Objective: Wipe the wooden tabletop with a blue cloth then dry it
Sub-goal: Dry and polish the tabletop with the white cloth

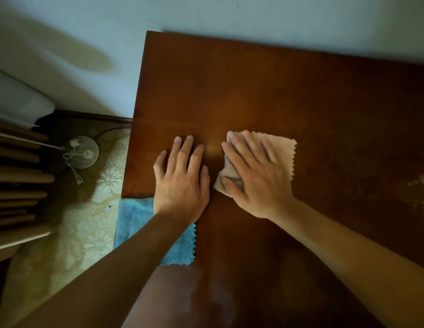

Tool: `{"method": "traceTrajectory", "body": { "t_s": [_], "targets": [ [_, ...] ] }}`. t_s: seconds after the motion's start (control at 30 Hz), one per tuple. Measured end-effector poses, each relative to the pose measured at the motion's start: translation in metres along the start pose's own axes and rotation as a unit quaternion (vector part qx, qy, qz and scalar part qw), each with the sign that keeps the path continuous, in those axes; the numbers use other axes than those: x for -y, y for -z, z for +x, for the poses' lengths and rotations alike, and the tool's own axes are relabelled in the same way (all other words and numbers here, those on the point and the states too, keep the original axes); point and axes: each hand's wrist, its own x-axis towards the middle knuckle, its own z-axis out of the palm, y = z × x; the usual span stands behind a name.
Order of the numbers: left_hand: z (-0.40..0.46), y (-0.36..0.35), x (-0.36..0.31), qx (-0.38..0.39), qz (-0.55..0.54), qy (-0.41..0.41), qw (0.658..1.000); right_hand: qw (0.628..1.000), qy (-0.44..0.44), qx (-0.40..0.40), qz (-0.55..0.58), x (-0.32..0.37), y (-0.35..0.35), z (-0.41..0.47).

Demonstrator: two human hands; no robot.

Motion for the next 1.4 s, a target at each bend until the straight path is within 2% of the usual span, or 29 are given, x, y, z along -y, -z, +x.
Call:
{"method": "traceTrajectory", "body": {
  "t_s": [0.1,0.23,0.37,0.57,0.73,0.8,0.93,1.07,1.27,1.4],
  "targets": [
    [0.000,-0.004,0.001,-0.012,0.004,-0.010,1.000,1.000,0.023,0.010,-0.007,-0.019,0.004,0.026],
    [-0.001,-0.007,0.003,-0.025,0.008,-0.018,0.999,0.998,-0.056,0.017,-0.009,-0.050,0.015,0.076],
    [-0.001,-0.007,0.002,-0.029,0.009,-0.016,0.999,0.996,-0.089,0.013,0.002,-0.039,0.014,0.072],
    [-0.002,-0.008,0.001,-0.030,0.020,-0.019,0.999,1.000,-0.003,-0.008,0.014,0.021,-0.001,-0.022],
    [-0.002,-0.007,-0.001,-0.011,0.041,-0.029,0.999,0.997,0.074,0.003,0.011,-0.004,0.002,-0.019],
    [-0.001,-0.006,-0.001,-0.012,0.044,-0.046,0.998,0.999,0.048,0.004,0.006,-0.030,0.006,0.010],
    [-0.003,-0.004,0.000,-0.008,0.059,-0.071,0.996,0.998,-0.064,0.020,0.001,-0.079,0.020,0.067],
    [-0.002,-0.004,-0.001,-0.006,0.045,-0.069,0.997,0.995,-0.100,0.028,0.005,-0.066,0.020,0.061],
    [-0.002,-0.006,0.002,-0.009,0.032,-0.069,0.997,1.000,-0.003,0.026,0.017,-0.005,0.009,-0.042],
    [-0.002,-0.006,0.003,-0.014,0.028,-0.069,0.997,0.999,0.025,0.043,0.018,-0.011,0.009,-0.045]
  ]
}}
